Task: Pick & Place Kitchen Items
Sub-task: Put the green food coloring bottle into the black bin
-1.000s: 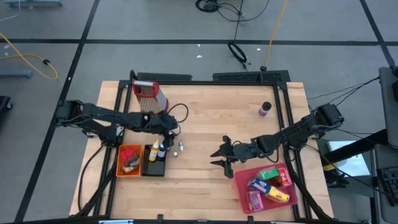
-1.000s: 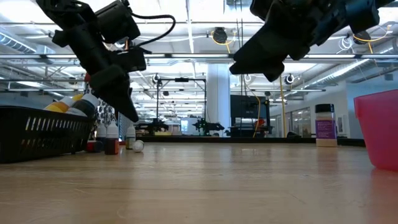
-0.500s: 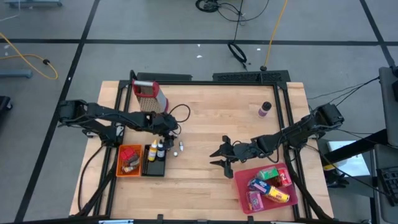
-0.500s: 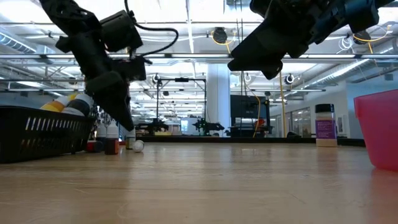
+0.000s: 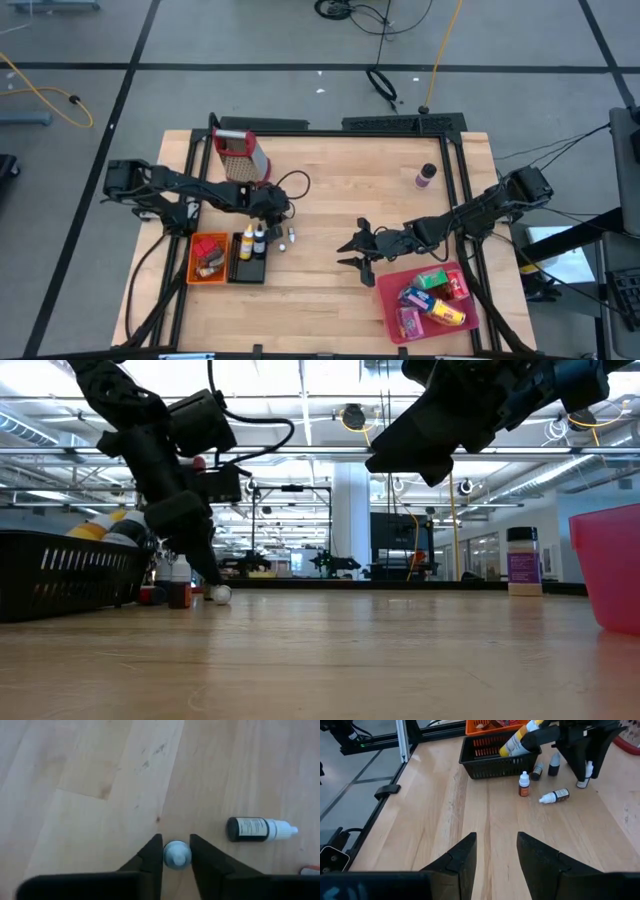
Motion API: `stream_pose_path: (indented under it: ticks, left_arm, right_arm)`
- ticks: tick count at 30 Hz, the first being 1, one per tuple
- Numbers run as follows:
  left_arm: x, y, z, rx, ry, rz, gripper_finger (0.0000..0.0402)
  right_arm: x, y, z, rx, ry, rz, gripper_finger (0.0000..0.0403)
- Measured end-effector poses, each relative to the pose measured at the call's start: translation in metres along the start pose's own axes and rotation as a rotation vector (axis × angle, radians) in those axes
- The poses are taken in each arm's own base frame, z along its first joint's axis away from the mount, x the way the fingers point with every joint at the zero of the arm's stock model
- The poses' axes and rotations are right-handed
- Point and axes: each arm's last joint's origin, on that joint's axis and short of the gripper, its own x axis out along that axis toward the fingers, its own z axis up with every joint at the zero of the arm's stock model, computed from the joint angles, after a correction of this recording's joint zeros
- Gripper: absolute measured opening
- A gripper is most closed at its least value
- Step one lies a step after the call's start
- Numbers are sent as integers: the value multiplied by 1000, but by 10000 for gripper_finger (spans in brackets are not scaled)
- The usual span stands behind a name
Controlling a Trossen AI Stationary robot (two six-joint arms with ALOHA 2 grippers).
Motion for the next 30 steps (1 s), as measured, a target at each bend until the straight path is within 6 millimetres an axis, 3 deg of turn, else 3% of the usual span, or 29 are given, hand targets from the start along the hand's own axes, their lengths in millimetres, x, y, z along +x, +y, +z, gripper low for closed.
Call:
stream_pose_path:
  ticks: [3,13,22,30]
  left_arm:
    - [0,-1,0,1,-1,-17,44]
    - [-11,-1,3,-2,-17,-47,44]
    - [-63,-4,21,-25,12,-49,46]
    - [-100,-23,24,-37,83,-81,52]
  right_arm:
    - [0,0,0,0,1,0,132]
    - [0,0,-1,-9,5,-2,132]
    - [-2,-5,-14,-4,-15,2,132]
    - [-7,-9,-23,20,-106,28,132]
